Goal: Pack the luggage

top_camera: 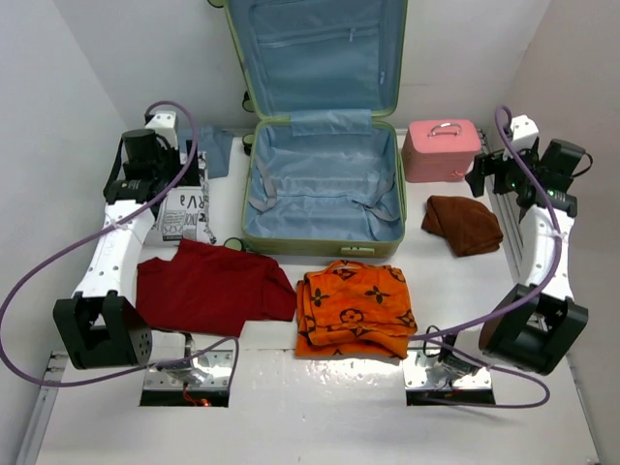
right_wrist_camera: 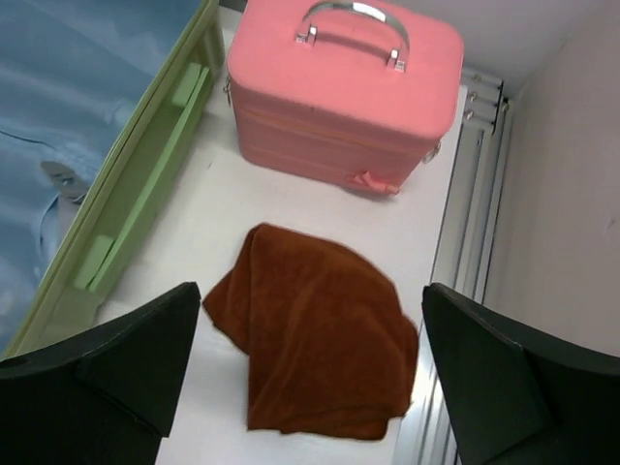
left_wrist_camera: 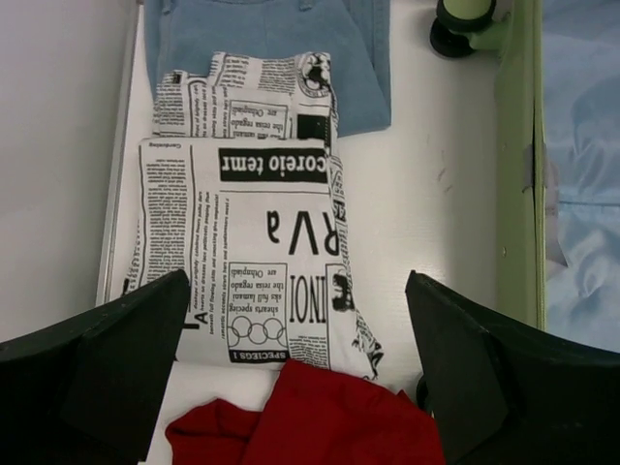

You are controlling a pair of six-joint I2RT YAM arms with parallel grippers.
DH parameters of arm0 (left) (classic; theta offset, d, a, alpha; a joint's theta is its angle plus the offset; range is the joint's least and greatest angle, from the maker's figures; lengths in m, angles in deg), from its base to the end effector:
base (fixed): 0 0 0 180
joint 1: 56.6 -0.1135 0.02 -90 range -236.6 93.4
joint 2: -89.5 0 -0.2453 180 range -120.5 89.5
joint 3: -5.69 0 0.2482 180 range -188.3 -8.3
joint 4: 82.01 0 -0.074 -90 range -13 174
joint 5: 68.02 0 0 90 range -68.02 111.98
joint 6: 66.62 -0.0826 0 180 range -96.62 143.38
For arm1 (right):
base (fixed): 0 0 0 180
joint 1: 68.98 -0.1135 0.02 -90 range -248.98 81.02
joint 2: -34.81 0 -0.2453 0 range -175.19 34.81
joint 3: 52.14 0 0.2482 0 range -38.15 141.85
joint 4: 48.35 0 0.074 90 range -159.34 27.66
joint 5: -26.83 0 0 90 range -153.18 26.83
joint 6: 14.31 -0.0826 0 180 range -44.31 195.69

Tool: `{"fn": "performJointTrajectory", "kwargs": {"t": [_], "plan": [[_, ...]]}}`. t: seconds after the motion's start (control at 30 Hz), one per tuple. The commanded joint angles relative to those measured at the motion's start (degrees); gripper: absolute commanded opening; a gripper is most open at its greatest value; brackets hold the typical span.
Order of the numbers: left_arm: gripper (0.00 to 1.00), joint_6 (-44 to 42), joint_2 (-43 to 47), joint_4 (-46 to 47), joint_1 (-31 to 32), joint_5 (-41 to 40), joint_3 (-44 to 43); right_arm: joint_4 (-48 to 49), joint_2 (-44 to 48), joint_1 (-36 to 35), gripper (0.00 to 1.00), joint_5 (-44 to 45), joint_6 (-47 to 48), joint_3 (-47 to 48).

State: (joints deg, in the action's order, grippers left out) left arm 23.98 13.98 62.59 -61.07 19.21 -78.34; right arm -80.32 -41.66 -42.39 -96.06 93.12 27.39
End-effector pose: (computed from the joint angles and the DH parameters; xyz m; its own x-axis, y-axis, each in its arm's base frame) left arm 0.3424 0.0308 0.3170 -0.4496 -0.0456 -0.8921 -0.1255 0.9920 0.0125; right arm 0.3205 -0.1103 0.2959 -0.3977 -0.0822 -0.9138 -0.1765 0.9842 -0.0117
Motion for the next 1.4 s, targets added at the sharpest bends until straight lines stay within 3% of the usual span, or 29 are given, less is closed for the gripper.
{"fn": "performJointTrajectory", "kwargs": {"t": [0.0, 0.13, 0.23, 0.3, 0.47, 0.7, 0.83, 1.0, 1.37], "plan": [[1.0, -2.3, -1.6, -1.2, 0.6, 3.6, -3.3, 4.5, -2.3, -1.5, 0.95, 0.4, 5.5, 4.7], [1.0, -3.0, -4.0, -4.4, 0.6, 10.6, -6.8, 12.5, -6.4, -3.4, 0.88, 0.0, 8.8, 6.6], [1.0, -2.4, -4.6, -4.4, 0.6, 11.7, -8.1, 17.4, -9.3, -3.3, 0.76, -4.1, 9.2, 5.8], [1.0, -1.8, -5.3, -4.4, 0.6, 12.3, -9.4, 26.8, -11.2, -3.2, 0.71, -7.1, 9.3, 4.5], [1.0, -1.3, -7.4, -5.5, 0.6, 14.9, -10.6, 35.7, -18.7, -3.1, 0.67, -10.2, 10.8, 7.6], [1.0, -0.7, -11.7, -5.5, 1.1, 16.6, -11.7, 55.7, -28.1, -5.1, 0.59, -10.3, 15.1, 6.0], [1.0, -0.7, -12.9, -5.5, 1.1, 16.7, -12.2, 53.5, -30.5, -5.8, 0.6, -13.8, 17.9, 9.2], [1.0, -0.7, -14.6, -5.5, 1.1, 16.7, -13.4, 46.6, -32.7, -7.3, 0.62, -17.2, 28.4, 11.5], [1.0, -0.7, -16.2, -6.0, 1.1, 17.7, -14.4, 34.7, -37.5, -9.2, 0.62, -14.8, 46.0, 19.4]]}}
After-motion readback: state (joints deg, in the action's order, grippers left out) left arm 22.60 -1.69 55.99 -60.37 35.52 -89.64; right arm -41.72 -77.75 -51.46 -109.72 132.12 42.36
